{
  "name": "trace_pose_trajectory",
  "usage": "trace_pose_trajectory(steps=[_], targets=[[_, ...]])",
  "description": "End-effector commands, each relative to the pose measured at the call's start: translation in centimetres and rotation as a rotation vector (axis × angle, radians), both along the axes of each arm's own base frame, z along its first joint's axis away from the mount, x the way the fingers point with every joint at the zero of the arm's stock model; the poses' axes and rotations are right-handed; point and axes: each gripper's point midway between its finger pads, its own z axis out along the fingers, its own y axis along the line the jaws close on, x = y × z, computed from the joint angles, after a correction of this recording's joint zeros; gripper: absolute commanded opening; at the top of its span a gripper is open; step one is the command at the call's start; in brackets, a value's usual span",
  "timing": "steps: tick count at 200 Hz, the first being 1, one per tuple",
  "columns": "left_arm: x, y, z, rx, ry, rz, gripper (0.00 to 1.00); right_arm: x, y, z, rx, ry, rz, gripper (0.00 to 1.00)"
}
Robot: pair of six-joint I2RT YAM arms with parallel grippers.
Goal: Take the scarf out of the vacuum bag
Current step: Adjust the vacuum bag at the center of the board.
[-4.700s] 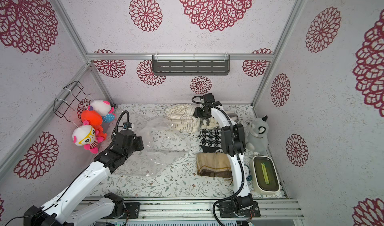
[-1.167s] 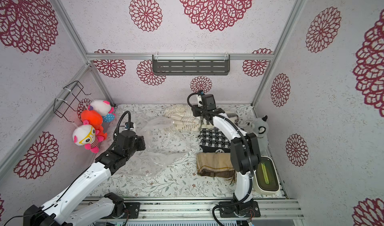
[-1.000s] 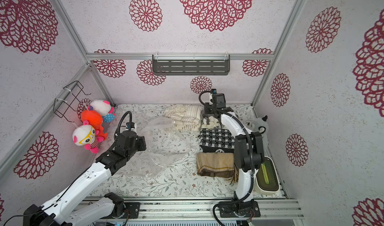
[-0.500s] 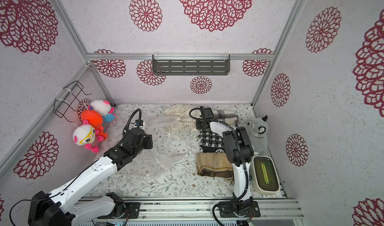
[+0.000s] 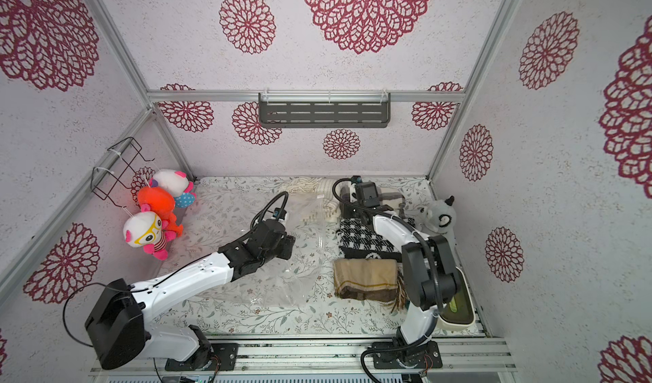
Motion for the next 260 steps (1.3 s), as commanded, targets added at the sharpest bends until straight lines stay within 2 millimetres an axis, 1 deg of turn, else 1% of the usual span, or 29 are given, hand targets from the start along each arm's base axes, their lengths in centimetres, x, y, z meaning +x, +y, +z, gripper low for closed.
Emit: trace_pose_trajectory(steps=[1, 10, 19, 33, 48, 56, 71, 73, 77, 86, 99, 109, 116, 128, 140, 149, 175, 186, 193, 196, 212, 228, 239, 253, 260], targets=[[-1.3, -2.9, -1.1, -0.04, 0.057, -0.139, 0.69, -1.1, 1.9, 6.2, 0.105, -0.131, 0.062, 0.42], [-2.3, -4.1, -1.9, -0.078, 0.108, -0.21, 0.76, -1.6, 3.1, 7.1, 0.101, -0.145, 0.095, 0.42], [-3.5, -5.1, -2.5, -0.108, 0.153, -0.27, 0.82, -2.1, 4.7, 7.6, 0.092, -0.152, 0.13, 0.43], [-4.3, -5.7, -3.4, -0.134, 0.182, -0.306, 0.85, -2.8, 7.6, 7.9, 0.11, -0.157, 0.211, 0.45], [-4.9, -5.9, -3.2, -0.178, 0.18, -0.325, 0.85, -3.1, 10.8, 7.9, 0.157, -0.147, 0.291, 0.46], [-5.5, -6.4, -2.4, -0.227, 0.169, -0.363, 0.87, -2.9, 12.7, 7.3, 0.166, -0.129, 0.341, 0.46], [-6.3, -7.1, -1.4, -0.291, 0.154, -0.415, 0.98, -2.7, 16.2, 5.6, 0.153, -0.079, 0.409, 0.47], [-6.3, -7.0, -1.4, -0.29, 0.152, -0.413, 0.99, -2.8, 16.6, 5.5, 0.151, -0.075, 0.418, 0.47], [-6.1, -6.8, -1.6, -0.278, 0.154, -0.399, 1.0, -2.9, 17.5, 4.6, 0.142, -0.055, 0.438, 0.46], [-5.5, -5.8, -2.5, -0.219, 0.159, -0.341, 0.99, -3.4, 19.3, 3.1, 0.131, -0.022, 0.475, 0.46], [-5.1, -4.7, -3.4, -0.173, 0.156, -0.301, 0.98, -4.6, 20.8, 0.2, 0.116, 0.04, 0.512, 0.46], [-5.0, -4.0, -3.6, -0.184, 0.15, -0.287, 0.98, -5.1, 20.9, -2.4, 0.106, 0.099, 0.509, 0.45], [-5.0, -3.5, -3.4, -0.196, 0.14, -0.273, 0.98, -5.2, 20.5, -4.1, 0.103, 0.138, 0.496, 0.45], [-4.8, -2.6, -2.8, -0.201, 0.108, -0.241, 0.98, -5.2, 19.6, -6.1, 0.101, 0.171, 0.469, 0.44], [-4.6, -1.8, -2.0, -0.196, 0.071, -0.214, 0.98, -5.3, 18.5, -7.6, 0.086, 0.192, 0.438, 0.43], [-4.6, -1.2, -1.7, -0.19, 0.053, -0.195, 0.98, -5.2, 17.8, -8.3, 0.076, 0.192, 0.416, 0.43], [-4.4, 0.1, -0.9, -0.2, 0.012, -0.141, 0.98, -4.4, 16.2, -10.8, 0.04, 0.218, 0.366, 0.43], [-4.0, 0.4, -1.0, -0.21, 0.0, -0.105, 0.98, -3.9, 15.3, -11.8, 0.005, 0.22, 0.33, 0.43], [-3.7, 0.1, -1.4, -0.238, 0.007, -0.087, 1.0, -3.9, 14.8, -12.4, -0.006, 0.228, 0.314, 0.42], [-3.5, -0.1, -1.6, -0.245, 0.008, -0.079, 0.98, -4.1, 14.6, -12.6, -0.005, 0.232, 0.311, 0.42], [-3.2, -1.9, -3.1, -0.239, 0.012, -0.094, 0.9, -4.2, 14.2, -12.7, 0.015, 0.224, 0.304, 0.42], [-2.7, -2.8, -4.9, -0.189, 0.032, -0.091, 0.86, -4.1, 14.0, -12.3, 0.008, 0.222, 0.3, 0.42], [-2.6, -3.7, -6.3, -0.177, 0.051, -0.102, 0.83, -3.9, 13.6, -11.8, 0.008, 0.212, 0.29, 0.42], [-2.7, -5.0, -8.5, -0.163, 0.107, -0.129, 0.76, -3.8, 13.1, -10.2, 0.021, 0.18, 0.281, 0.42], [-2.8, -5.3, -9.5, -0.15, 0.124, -0.125, 0.73, -3.7, 12.8, -9.4, 0.029, 0.165, 0.273, 0.42]])
